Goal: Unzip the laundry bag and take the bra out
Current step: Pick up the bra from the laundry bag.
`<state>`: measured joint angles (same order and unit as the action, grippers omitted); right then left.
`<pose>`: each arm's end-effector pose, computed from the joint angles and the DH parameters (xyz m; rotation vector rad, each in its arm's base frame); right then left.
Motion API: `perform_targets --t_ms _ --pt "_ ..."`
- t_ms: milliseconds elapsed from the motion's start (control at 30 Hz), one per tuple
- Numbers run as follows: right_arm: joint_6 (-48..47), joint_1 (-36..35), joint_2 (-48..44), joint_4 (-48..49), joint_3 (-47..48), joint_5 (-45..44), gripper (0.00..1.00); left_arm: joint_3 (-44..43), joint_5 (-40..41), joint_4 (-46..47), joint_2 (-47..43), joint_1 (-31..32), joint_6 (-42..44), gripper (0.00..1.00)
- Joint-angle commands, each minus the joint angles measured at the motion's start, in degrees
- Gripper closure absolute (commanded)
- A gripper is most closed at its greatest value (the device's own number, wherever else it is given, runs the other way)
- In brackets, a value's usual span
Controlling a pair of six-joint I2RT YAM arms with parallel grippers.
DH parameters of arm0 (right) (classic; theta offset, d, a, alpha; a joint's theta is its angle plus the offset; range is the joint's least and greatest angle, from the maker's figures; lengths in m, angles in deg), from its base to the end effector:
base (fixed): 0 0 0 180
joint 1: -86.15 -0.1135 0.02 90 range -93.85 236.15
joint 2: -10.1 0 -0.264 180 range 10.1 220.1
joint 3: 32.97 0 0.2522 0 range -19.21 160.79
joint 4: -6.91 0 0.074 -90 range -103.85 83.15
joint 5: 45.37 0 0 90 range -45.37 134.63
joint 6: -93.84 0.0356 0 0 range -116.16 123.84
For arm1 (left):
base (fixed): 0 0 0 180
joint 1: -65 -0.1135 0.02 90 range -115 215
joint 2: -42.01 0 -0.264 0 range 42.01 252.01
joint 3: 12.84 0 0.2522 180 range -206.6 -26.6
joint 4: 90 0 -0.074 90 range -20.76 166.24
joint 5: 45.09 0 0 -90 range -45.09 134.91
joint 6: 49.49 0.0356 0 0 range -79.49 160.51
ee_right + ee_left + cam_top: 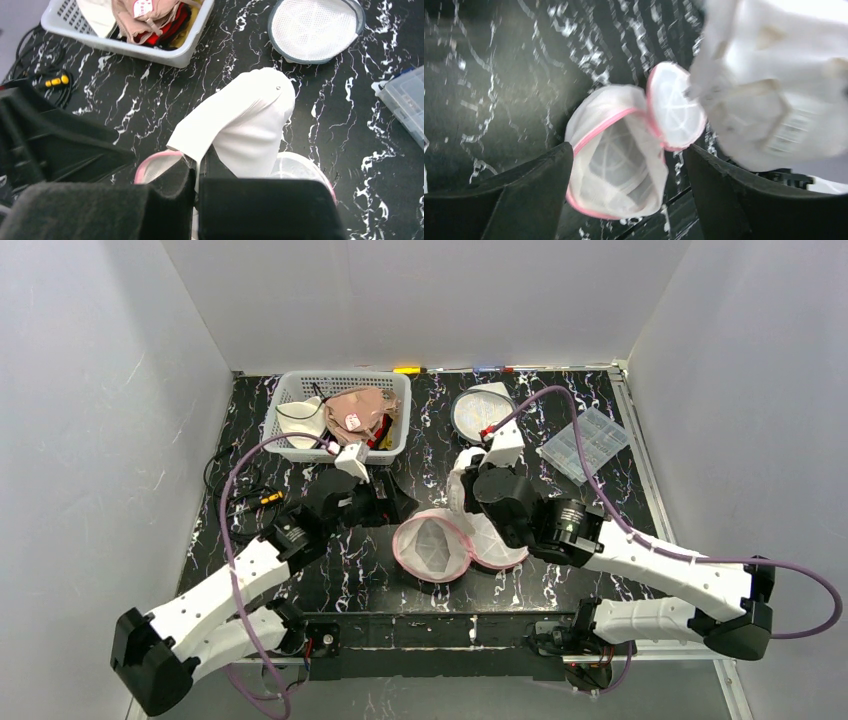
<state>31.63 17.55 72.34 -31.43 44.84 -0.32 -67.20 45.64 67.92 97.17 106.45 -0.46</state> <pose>0.1079 0.2063 0.3764 -0.1636 1.8596 0.3956 0.1669 -0.1468 0.2840 -0.0001 2.0893 -0.9031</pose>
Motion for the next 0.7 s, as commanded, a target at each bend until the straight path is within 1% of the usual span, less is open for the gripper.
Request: perform_targets --t_ms 0,133,167,300,400,467,533,667 --pt "9.54 0.22 1.67 -0.39 4.28 -7.76 0.99 2.06 0.86 10.45 -4.97 0.38 3.75 0.17" --pt "15.22 0.22 3.48 -0.91 5.09 -9.52 0.99 3.72 -0.67 19.36 -7.16 2.27 9.11 0.15" --pt "16.52 0.22 3.74 -0.92 5.11 -9.91 0.99 3.58 -2.66 21.1 -7.41 2.87 10.74 0.15" --pt "20.42 0.97 4.18 0.07 4.69 -10.32 0.99 3.68 -4.01 27.09 -6.62 6.4 16.57 0.14" --pt "22.39 2.28 4.73 0.38 4.86 -8.31 0.99 3.16 -2.95 28.84 -4.56 9.16 21.27 0.14" --pt "23.22 3.37 4.84 0.49 5.02 -6.65 0.99 2.83 -1.55 29.08 -3.39 11.01 24.55 0.03" --pt "23.76 4.07 4.73 0.72 5.03 -5.5 0.99 2.73 2.27 29.12 -2.25 12.59 26.86 0.01" --pt "24.74 4.8 4.21 2.1 4.35 -3.6 0.99 3.01 5.15 30.61 0.51 14.05 28.58 0.02"
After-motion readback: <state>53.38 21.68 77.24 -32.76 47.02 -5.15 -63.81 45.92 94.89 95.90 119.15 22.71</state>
